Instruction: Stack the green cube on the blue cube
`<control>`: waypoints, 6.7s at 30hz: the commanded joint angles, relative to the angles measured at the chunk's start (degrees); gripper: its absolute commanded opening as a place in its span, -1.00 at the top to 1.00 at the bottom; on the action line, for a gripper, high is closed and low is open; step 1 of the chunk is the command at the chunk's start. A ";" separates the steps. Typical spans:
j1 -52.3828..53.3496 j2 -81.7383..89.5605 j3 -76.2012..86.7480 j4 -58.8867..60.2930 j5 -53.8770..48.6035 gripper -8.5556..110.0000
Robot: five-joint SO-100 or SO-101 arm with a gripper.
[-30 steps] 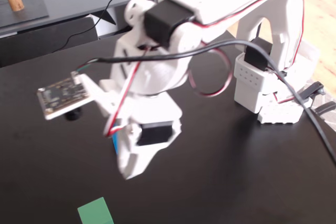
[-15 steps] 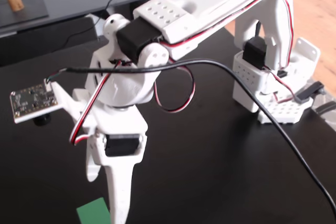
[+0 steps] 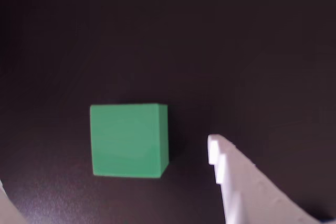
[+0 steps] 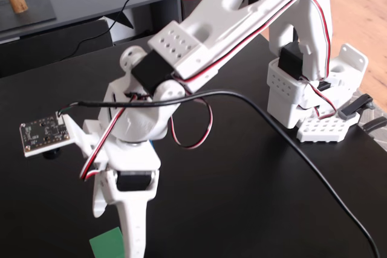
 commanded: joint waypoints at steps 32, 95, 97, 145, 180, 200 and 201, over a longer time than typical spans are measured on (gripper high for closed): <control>-1.85 -5.27 2.64 -9.67 4.22 0.60; 19.95 36.74 20.83 18.37 -9.49 0.78; 19.16 38.32 22.50 18.90 -8.70 0.78; 19.60 32.70 34.89 -3.16 -9.67 0.47; 21.45 41.66 35.95 -1.93 -10.55 0.17; 12.22 79.01 39.64 26.28 -8.53 0.65; 11.78 80.95 40.52 27.25 -8.44 0.74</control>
